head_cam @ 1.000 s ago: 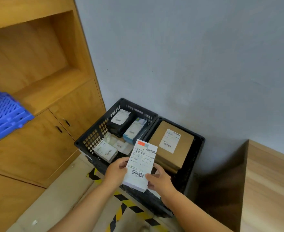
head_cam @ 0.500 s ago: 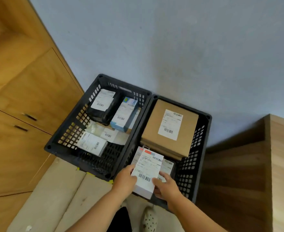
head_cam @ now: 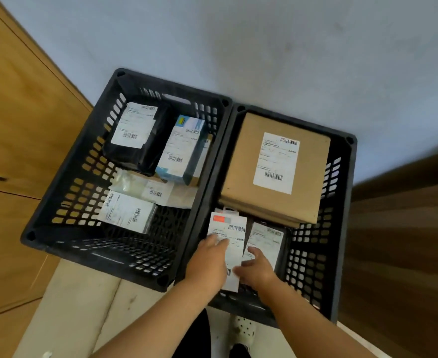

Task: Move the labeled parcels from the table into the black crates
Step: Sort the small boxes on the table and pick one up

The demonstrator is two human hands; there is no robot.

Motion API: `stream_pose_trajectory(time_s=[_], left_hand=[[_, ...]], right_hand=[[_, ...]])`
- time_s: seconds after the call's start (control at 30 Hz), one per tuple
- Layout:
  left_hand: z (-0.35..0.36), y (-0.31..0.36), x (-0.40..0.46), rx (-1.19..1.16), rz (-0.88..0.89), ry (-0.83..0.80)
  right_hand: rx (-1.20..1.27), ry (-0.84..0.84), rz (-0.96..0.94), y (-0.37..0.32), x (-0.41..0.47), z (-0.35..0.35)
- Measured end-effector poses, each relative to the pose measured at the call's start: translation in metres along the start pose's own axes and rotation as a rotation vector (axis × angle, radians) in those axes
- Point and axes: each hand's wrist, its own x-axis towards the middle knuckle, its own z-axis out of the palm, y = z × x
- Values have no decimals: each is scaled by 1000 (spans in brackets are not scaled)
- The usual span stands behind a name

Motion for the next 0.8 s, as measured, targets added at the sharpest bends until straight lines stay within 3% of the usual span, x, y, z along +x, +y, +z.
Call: stream_pose_trajectory(time_s=[0.23,0.53,0.6,0.7,0.8], left_hand=[[5,5,37,377,87,-119],[31,-9,70,648,145,-100],[34,-9,72,663,147,-85],[38,-8,71,696,148,-59],[41,-10,73,722,132,-42]], right_hand=[[-105,42,-57,11,34,6],[-162,150,-151,27,66,6],[-333,216,-263,32,68,-1],[-864,365,-436,40,72,-15],[-1127,338,-379,45,78,-30]])
